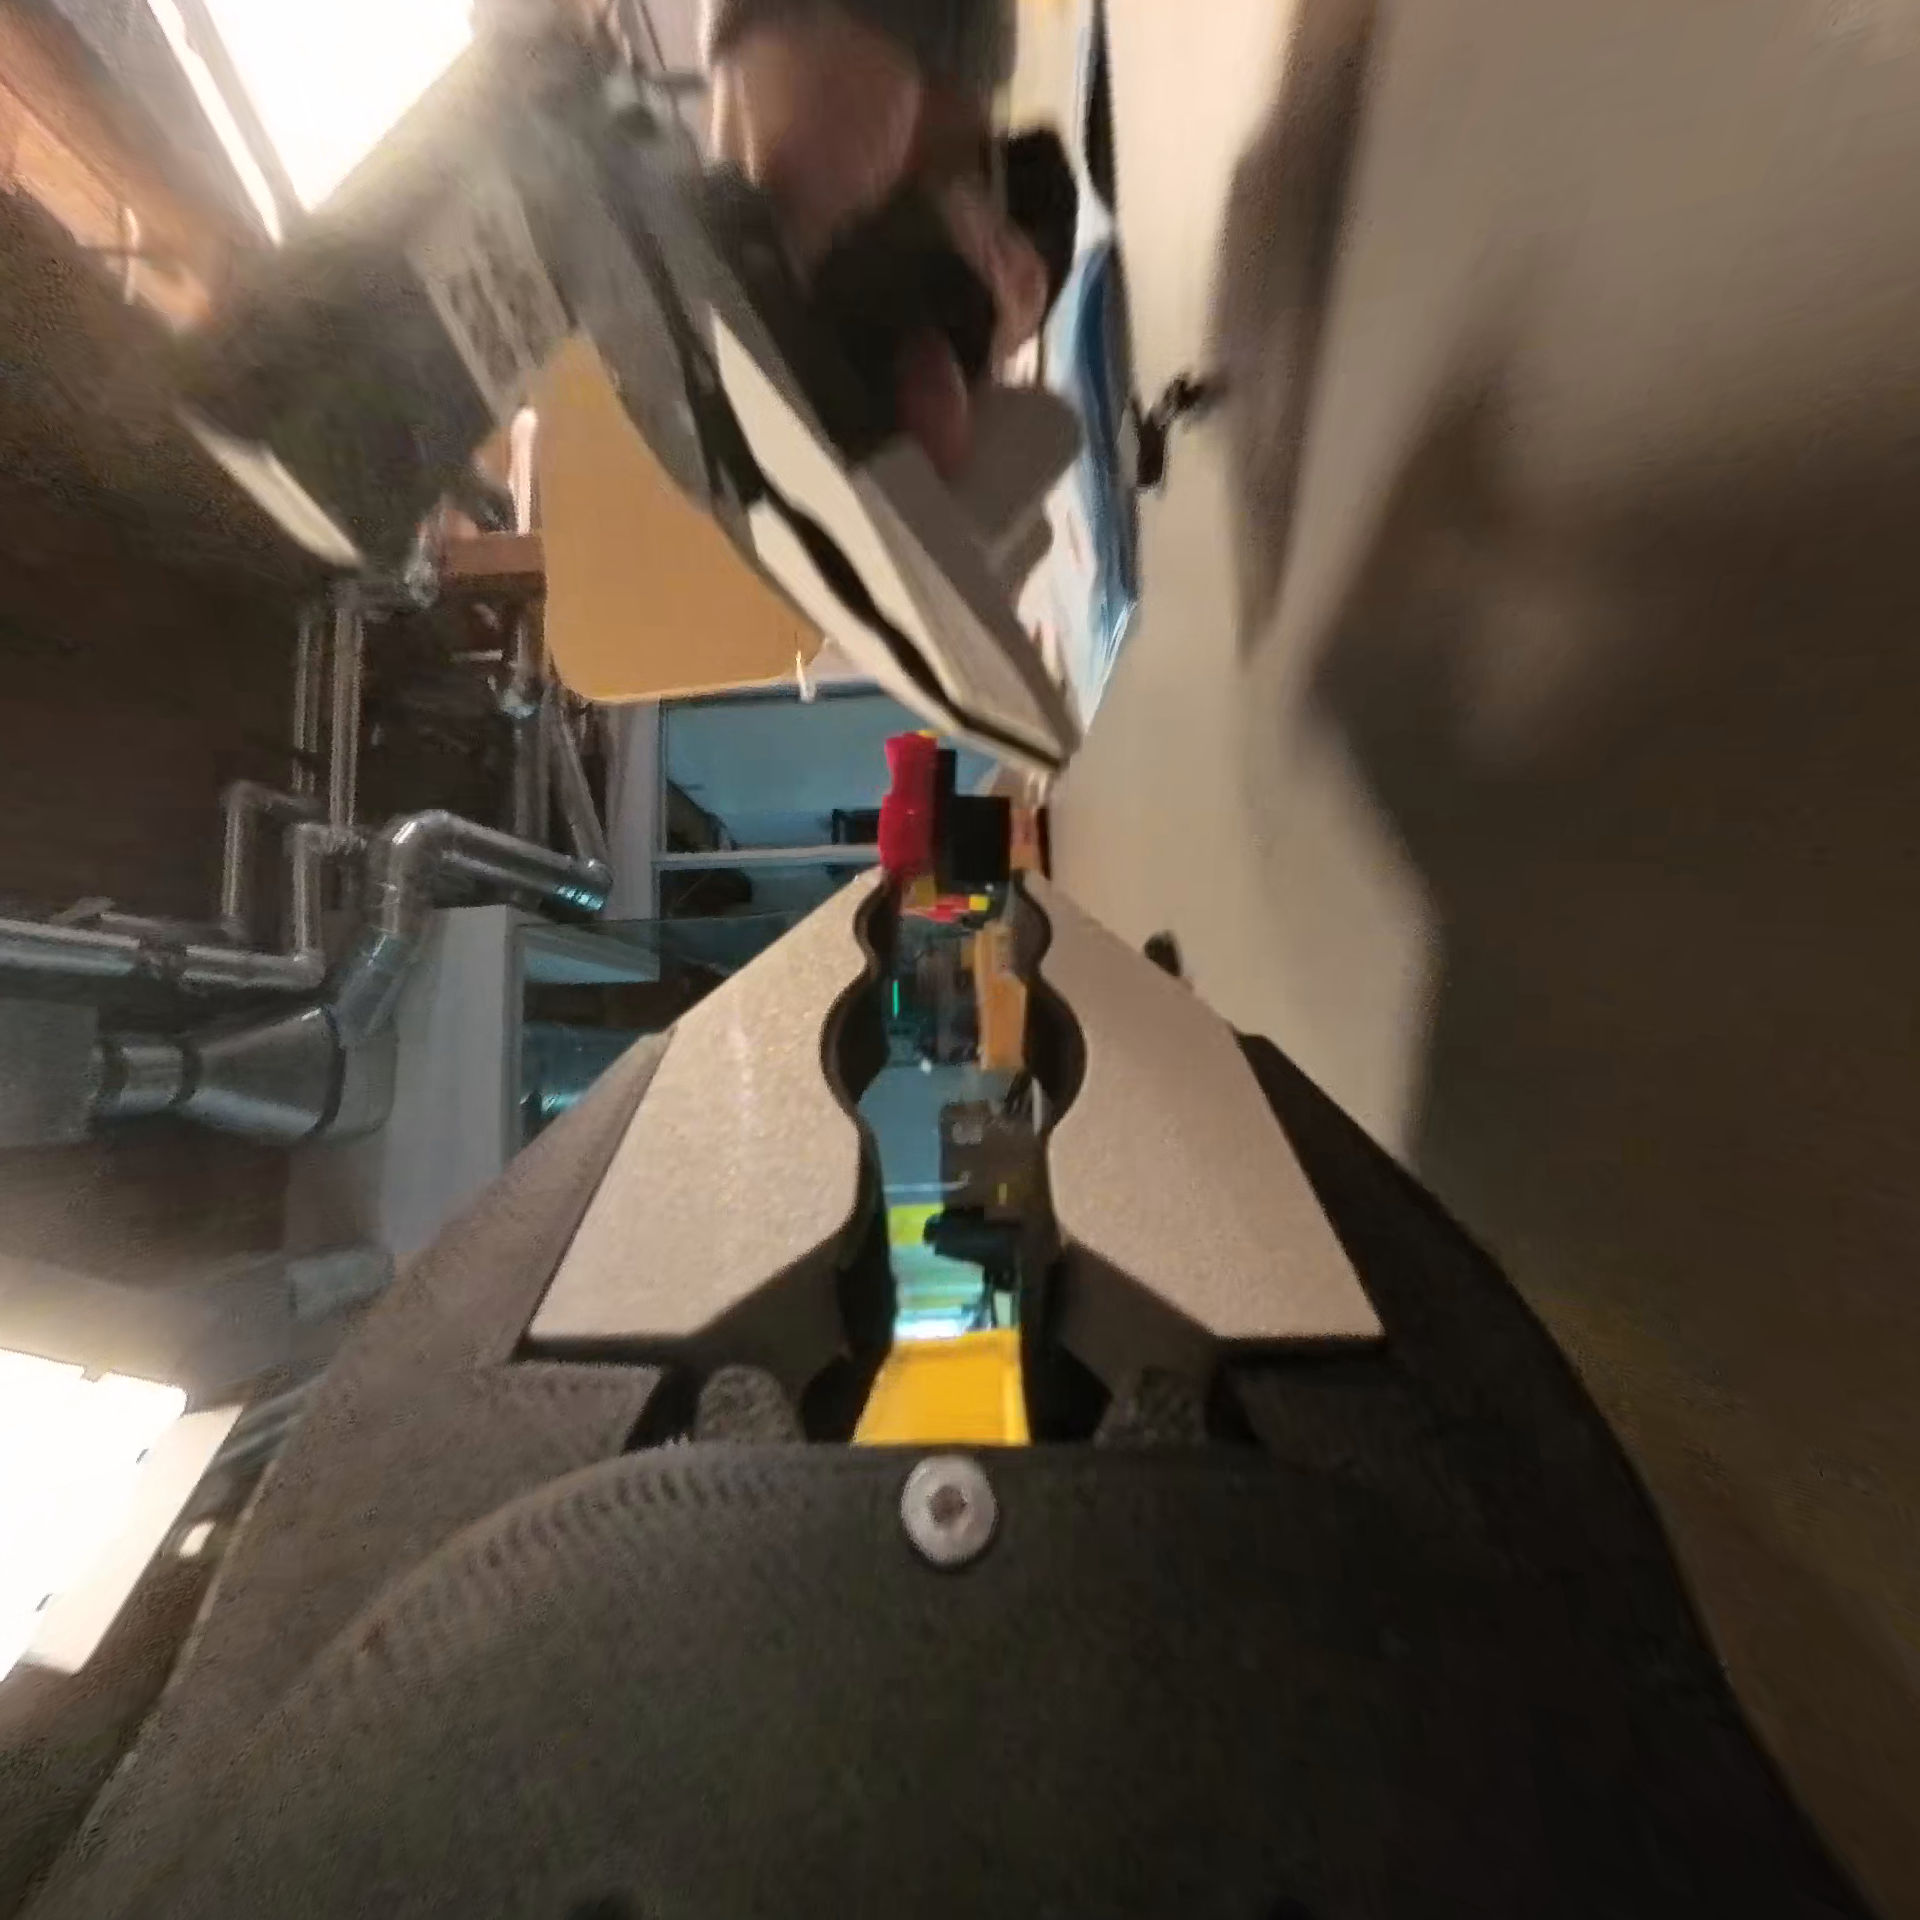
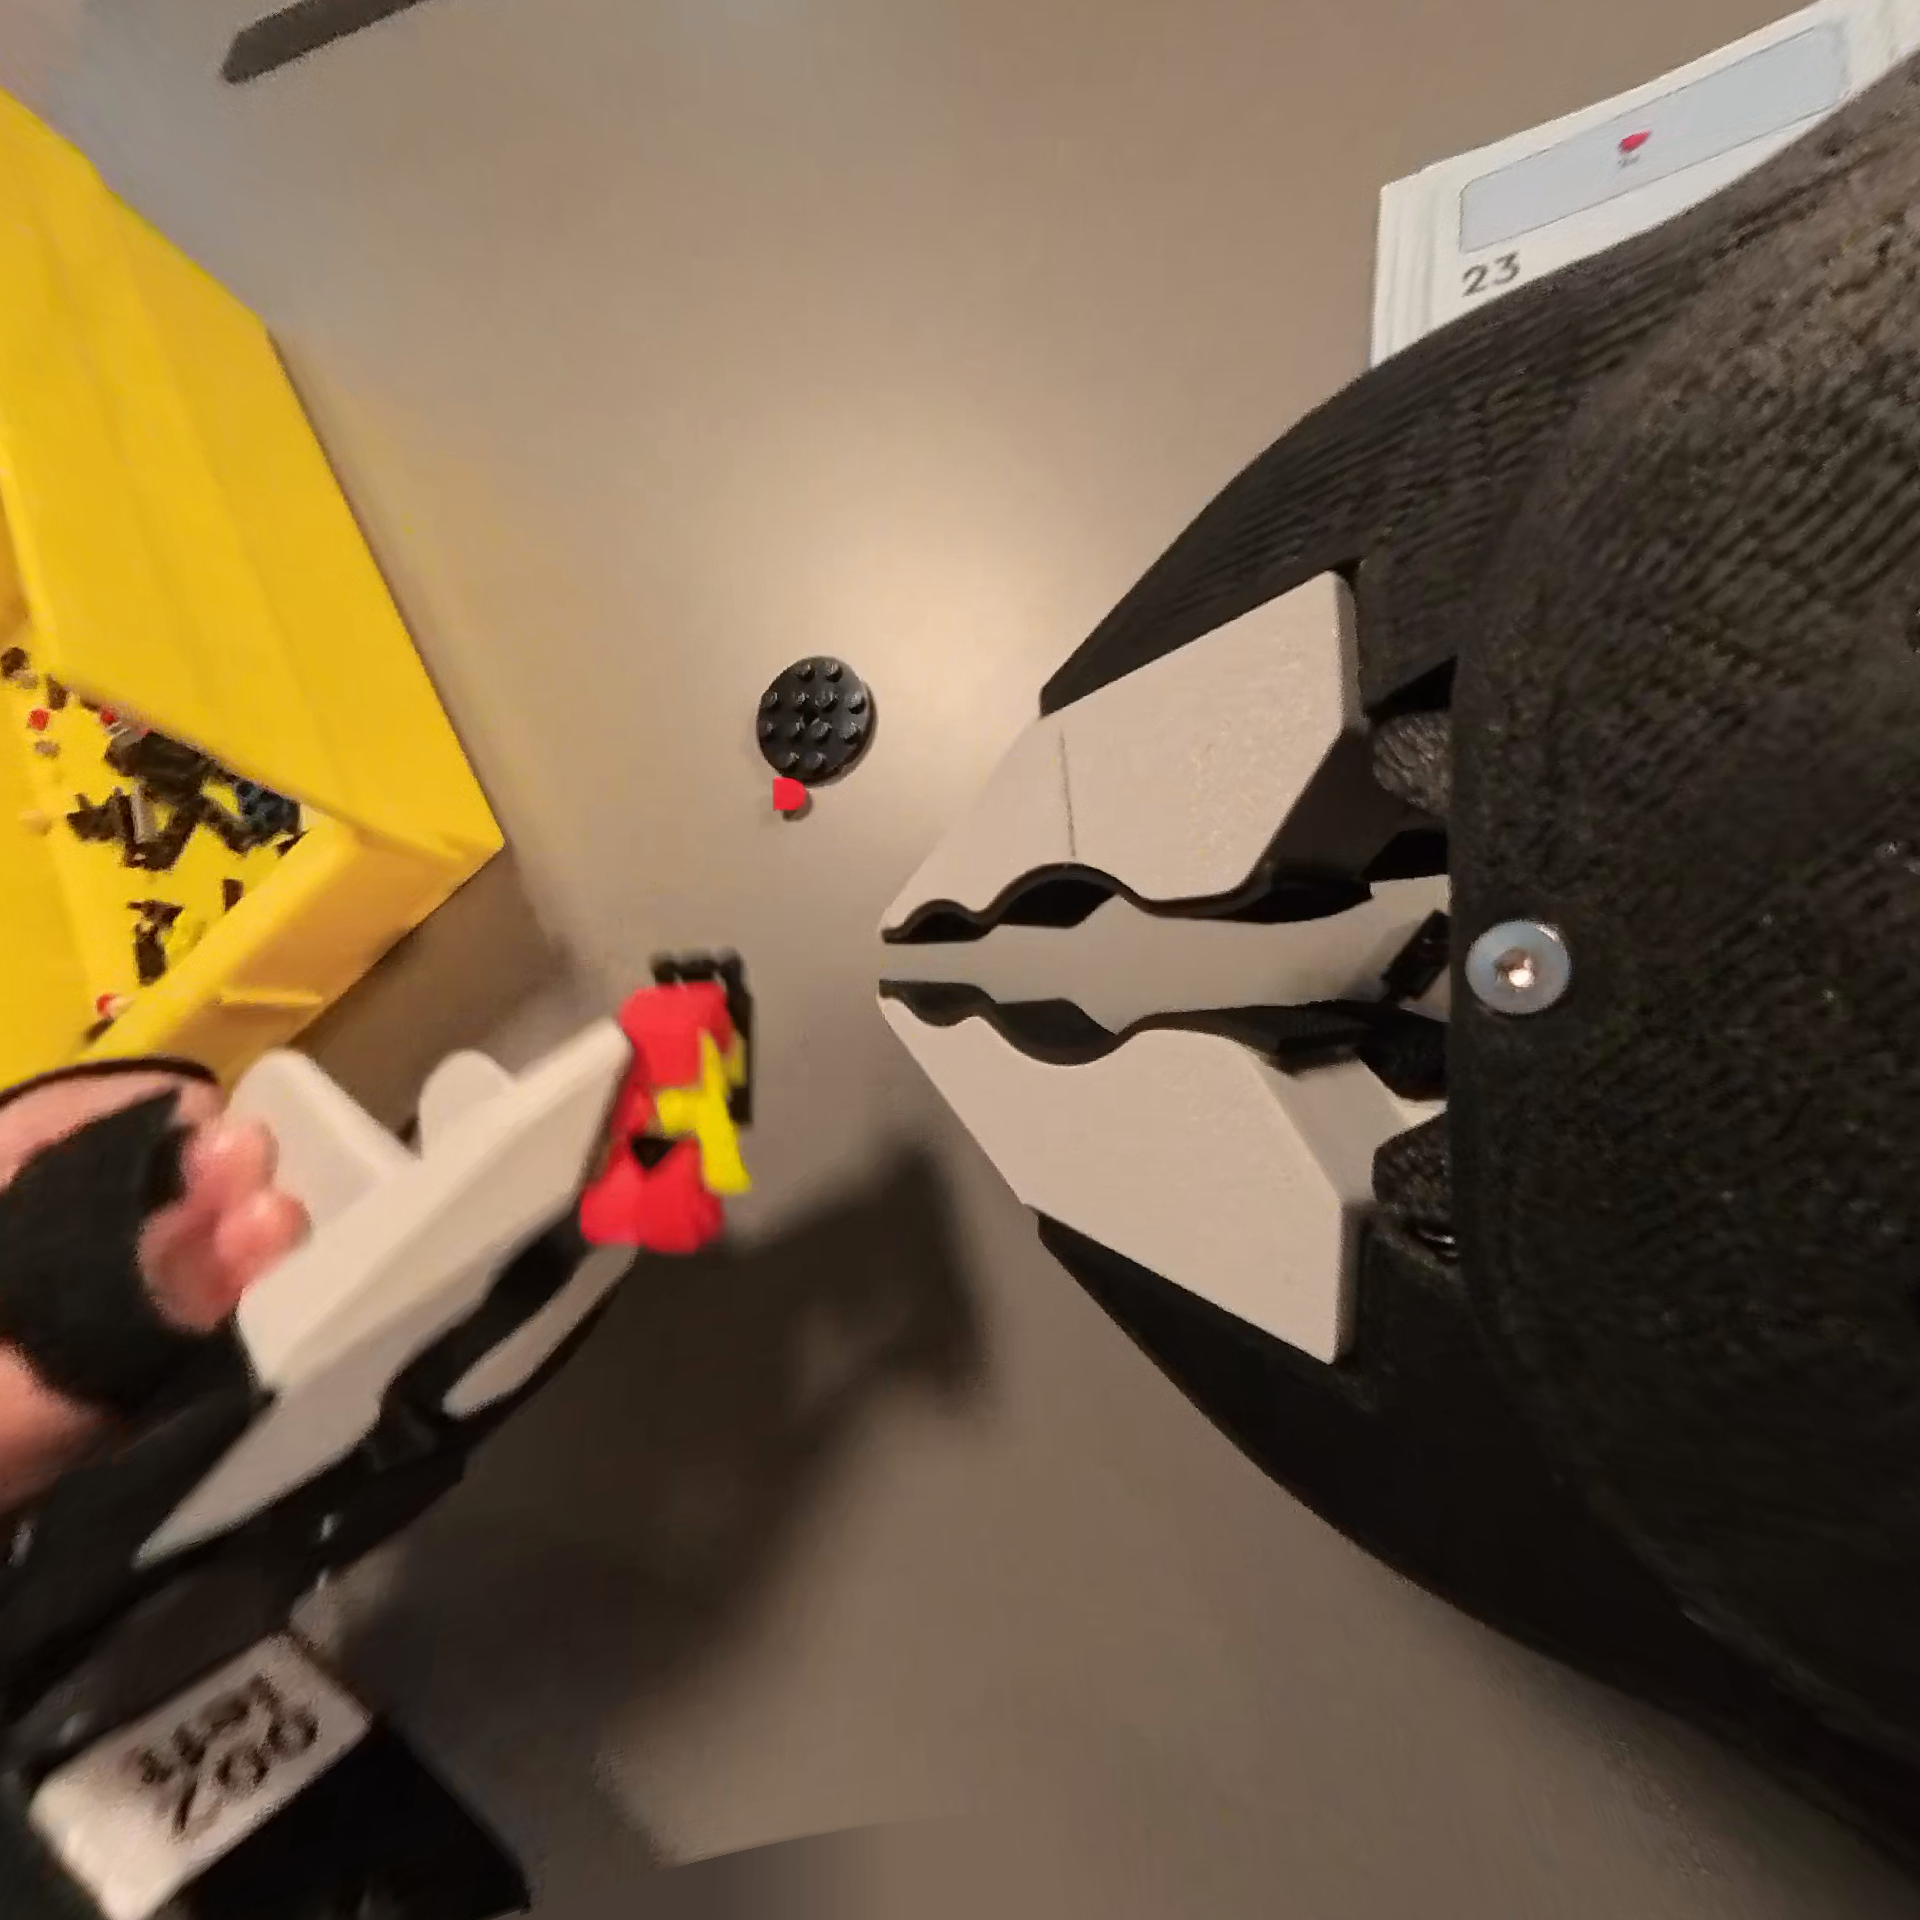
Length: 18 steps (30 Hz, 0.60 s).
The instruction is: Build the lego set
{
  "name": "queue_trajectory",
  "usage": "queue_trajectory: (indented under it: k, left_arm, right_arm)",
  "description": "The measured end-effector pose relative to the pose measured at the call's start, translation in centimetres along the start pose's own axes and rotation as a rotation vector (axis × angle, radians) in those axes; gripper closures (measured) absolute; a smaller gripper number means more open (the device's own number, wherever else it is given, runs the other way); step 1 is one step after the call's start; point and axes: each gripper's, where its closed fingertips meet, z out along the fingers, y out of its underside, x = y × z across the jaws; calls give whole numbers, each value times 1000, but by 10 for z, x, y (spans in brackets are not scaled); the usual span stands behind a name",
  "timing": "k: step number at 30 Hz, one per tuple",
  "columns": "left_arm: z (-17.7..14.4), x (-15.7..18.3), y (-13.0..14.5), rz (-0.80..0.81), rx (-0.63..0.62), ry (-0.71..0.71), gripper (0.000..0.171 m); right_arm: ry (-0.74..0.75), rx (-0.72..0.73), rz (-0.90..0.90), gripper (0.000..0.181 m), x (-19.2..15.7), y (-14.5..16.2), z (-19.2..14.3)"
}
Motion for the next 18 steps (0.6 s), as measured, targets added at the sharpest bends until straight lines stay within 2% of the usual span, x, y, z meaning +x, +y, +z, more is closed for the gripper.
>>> queue_trajectory:
  k: [4,10,18]
  left_arm:
    - [-6,8,-29,26,102,23,152]
    - [-6,11,-20,20,91,44,152]
    - [-6,8,-26,22,88,55,152]
  right_arm:
    - [25,-18,53,173,8,-2,21]
    - [43,-135,110,163,25,8,45]
    - [19,-108,120,162,36,3,56]
